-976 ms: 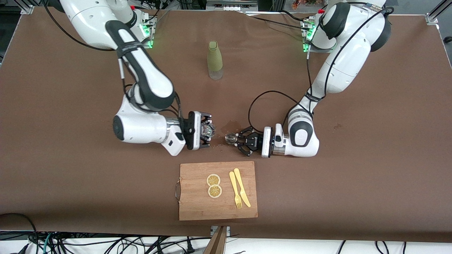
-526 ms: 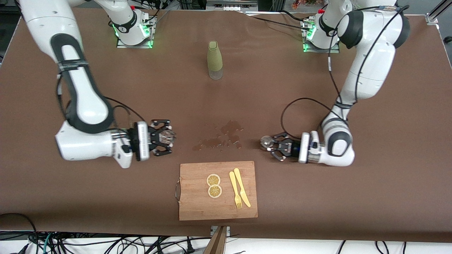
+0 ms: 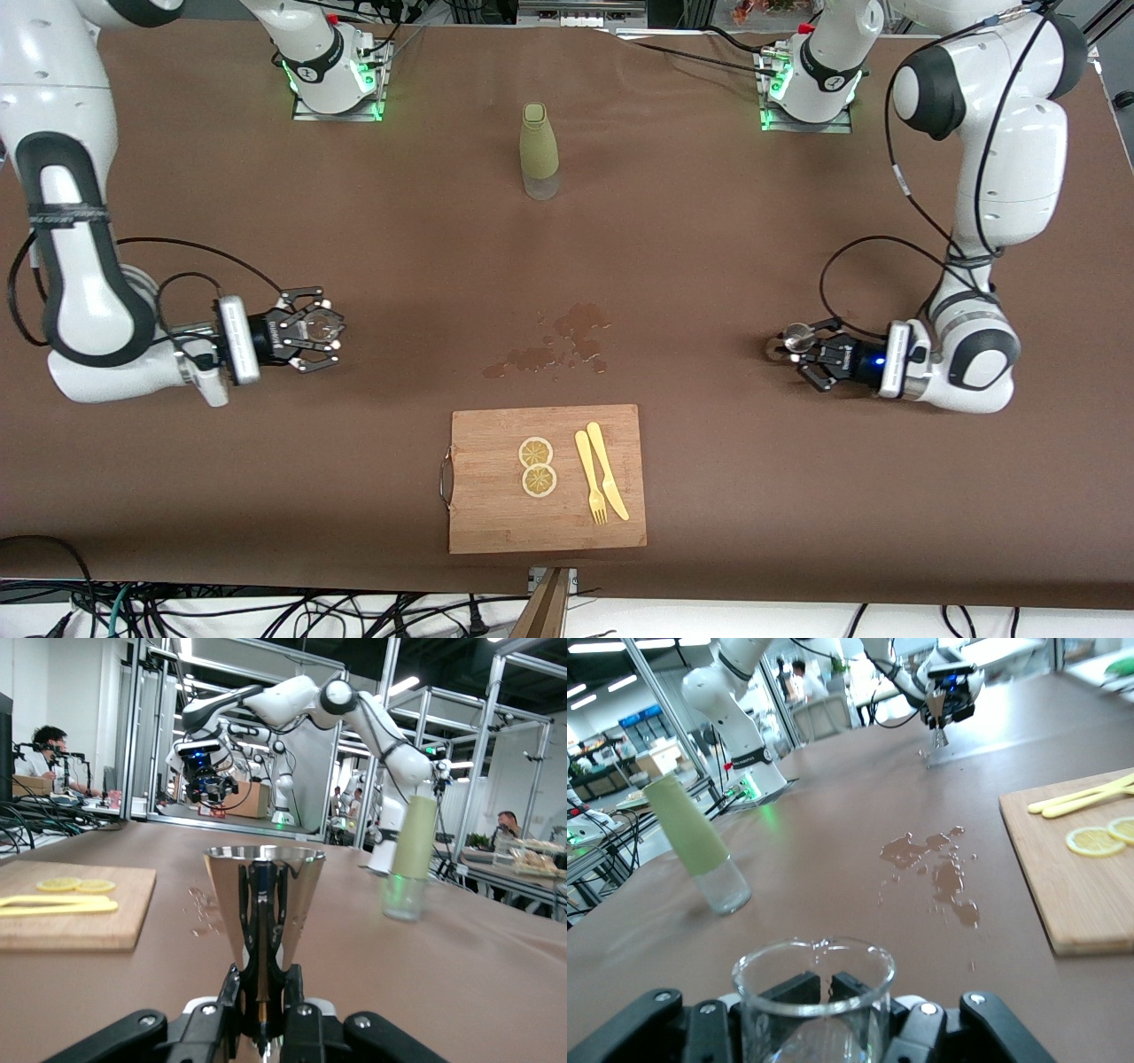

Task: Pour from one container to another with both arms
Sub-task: 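Lower the righted glass with the right gripper while the left gripper lowers the jigger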

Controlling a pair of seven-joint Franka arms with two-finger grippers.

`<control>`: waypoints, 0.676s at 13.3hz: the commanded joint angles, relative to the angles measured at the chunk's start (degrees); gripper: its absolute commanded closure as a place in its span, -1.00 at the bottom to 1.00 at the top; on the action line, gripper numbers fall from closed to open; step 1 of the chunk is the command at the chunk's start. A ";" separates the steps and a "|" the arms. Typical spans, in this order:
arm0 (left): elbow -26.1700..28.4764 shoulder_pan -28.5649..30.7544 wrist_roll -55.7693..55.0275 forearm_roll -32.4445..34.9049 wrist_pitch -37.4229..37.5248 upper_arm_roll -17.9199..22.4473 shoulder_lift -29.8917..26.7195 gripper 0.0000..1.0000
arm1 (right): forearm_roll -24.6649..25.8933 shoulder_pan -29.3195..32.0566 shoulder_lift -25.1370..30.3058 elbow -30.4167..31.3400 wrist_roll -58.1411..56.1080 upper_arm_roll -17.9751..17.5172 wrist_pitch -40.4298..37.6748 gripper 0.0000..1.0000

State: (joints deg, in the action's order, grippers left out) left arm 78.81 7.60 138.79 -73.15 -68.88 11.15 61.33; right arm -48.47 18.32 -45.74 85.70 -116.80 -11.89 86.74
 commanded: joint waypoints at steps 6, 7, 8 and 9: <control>1.16 9.80 15.61 13.02 5.69 -0.51 0.20 1.00 | -0.22 10.16 -12.00 -0.27 -21.52 1.25 -2.63 1.00; 2.04 9.97 17.38 13.73 5.69 -0.42 0.37 1.00 | -0.48 10.16 -12.96 -0.27 -23.28 1.95 -2.71 1.00; 2.40 10.32 18.61 14.08 5.69 -0.42 0.89 1.00 | -0.31 10.16 -13.58 -0.27 -24.26 2.13 -2.63 1.00; 2.49 10.50 19.67 14.17 5.69 -0.42 1.42 1.00 | -0.39 10.16 -14.28 -0.27 -25.05 2.31 -2.63 1.00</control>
State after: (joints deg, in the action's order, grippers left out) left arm 80.54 17.58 154.13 -60.42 -63.94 11.16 62.11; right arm -48.51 28.45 -58.74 86.14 -139.83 -9.66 85.16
